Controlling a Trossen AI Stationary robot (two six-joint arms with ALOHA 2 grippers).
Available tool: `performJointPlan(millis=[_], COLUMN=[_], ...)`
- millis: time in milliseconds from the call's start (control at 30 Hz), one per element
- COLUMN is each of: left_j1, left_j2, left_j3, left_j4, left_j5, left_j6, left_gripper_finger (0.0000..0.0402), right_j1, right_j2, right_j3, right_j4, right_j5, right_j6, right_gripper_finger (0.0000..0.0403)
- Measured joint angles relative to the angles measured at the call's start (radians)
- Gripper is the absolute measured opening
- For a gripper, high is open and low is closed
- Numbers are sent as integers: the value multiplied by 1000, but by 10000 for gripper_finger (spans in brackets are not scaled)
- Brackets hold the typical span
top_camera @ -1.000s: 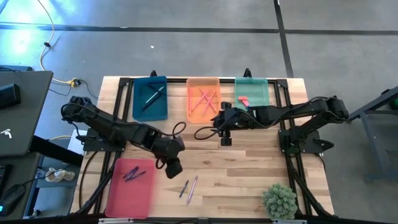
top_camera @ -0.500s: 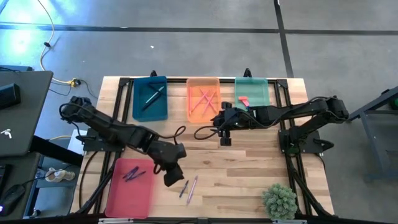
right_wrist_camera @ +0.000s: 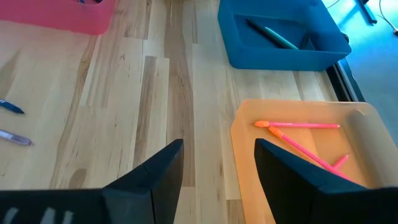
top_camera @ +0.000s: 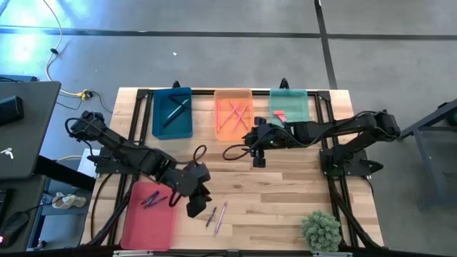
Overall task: Sort crayons/erasers/pens/pencils in bins
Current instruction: Put the crayon into the pink bin
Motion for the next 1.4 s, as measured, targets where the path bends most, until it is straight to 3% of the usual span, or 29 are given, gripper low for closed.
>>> performJointPlan(millis=[200, 667, 1400], left_j1=[-49, -79, -110], left_j2=[54, 290, 419], left_j3=[2, 1, 1], left_j4=[7, 0, 36], left_j5=[-50, -40, -86], left_j6=[-18, -82, -212], left_gripper_finger=[112, 112, 112], right_j1=[0, 0, 0], right_j2=[0, 0, 0], right_j3=[0, 0, 0], right_j4=[0, 0, 9], right_j5=[0, 0, 0], right_j6=[6, 28, 55], right_gripper_finger=[190, 190, 190])
